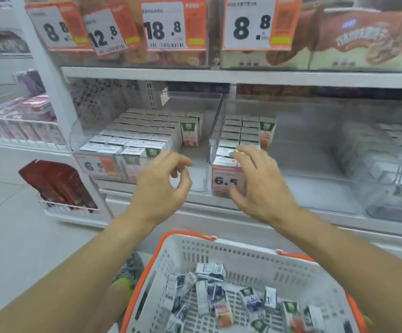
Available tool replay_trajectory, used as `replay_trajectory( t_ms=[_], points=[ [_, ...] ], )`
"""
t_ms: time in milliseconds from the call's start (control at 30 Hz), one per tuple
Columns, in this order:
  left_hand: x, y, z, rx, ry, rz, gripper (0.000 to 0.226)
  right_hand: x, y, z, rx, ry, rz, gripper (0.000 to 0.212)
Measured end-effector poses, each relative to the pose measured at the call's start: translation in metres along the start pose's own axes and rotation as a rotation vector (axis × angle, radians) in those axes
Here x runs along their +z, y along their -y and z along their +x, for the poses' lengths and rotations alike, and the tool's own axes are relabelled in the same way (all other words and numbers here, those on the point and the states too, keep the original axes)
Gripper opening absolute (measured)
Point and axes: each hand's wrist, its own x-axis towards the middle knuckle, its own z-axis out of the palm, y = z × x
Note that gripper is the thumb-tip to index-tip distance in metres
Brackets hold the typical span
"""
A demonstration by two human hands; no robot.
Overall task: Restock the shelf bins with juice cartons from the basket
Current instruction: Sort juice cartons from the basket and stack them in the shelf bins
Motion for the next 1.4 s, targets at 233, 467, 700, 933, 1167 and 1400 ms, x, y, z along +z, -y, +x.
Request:
replay_trajectory(
  t_ms=[233,467,700,933,1167,1400],
  points=[
    [0.048,0.007,-0.144,-0.475,0.719,-0.159,0.025,-0.016,0.032,-0.020,-0.076,0.046,0.437,0.010],
    [0.079,0.035,-0.253,-0.680,1.281,-0.023,0.050,0.022,0.028,-0.070,0.091,0.830,0.345,0.013],
    [0.115,0.053,-0.293,-0.813,1.517,-0.116,0.066,0.078,0.033,-0.150,0.310,1.255,0.352,0.031],
    [0.141,0.069,-0.318,-0.671,1.651,0.084,0.074,0.138,0.061,-0.230,0.443,1.500,0.462,0.044],
    [0.157,0.074,-0.328,-0.293,1.623,0.354,0.058,0.166,0.072,-0.301,0.424,1.503,0.428,0.048],
    [0.143,0.077,-0.322,-0.048,1.629,0.374,0.038,0.182,0.075,-0.324,0.280,1.426,0.358,0.042]
  ],
)
